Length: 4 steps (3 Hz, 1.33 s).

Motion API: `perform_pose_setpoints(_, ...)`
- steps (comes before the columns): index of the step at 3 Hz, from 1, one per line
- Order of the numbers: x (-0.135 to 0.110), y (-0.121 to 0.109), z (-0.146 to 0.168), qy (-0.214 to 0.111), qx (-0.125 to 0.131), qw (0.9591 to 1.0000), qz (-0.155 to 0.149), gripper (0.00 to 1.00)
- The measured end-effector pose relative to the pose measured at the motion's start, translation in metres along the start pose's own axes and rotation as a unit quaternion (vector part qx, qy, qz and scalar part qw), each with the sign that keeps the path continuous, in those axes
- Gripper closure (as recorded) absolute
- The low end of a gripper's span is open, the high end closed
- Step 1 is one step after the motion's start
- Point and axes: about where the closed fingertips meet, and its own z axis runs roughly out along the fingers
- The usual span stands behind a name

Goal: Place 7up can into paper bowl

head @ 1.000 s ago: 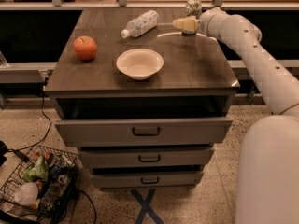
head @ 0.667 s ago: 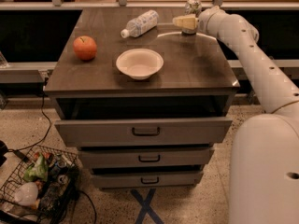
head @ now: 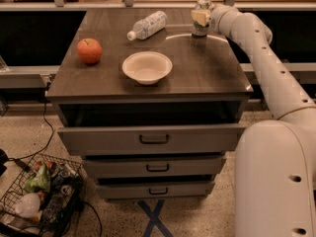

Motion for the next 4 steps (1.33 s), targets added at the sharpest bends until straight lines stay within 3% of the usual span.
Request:
perform_pose_setpoints(2, 0.0024, 0.0049, 0.0034, 0.001, -0.003, 1.0, 0.001, 0.83)
perform_pose_setpoints(3, 0.0035, 0.0071, 0.005, 0.002, -0.005, 1.0, 0.001, 1.0)
perform_pose_setpoints(4, -0.0046, 0.0083, 0.0027, 0.01, -0.007, 0.9999, -0.009, 1.0)
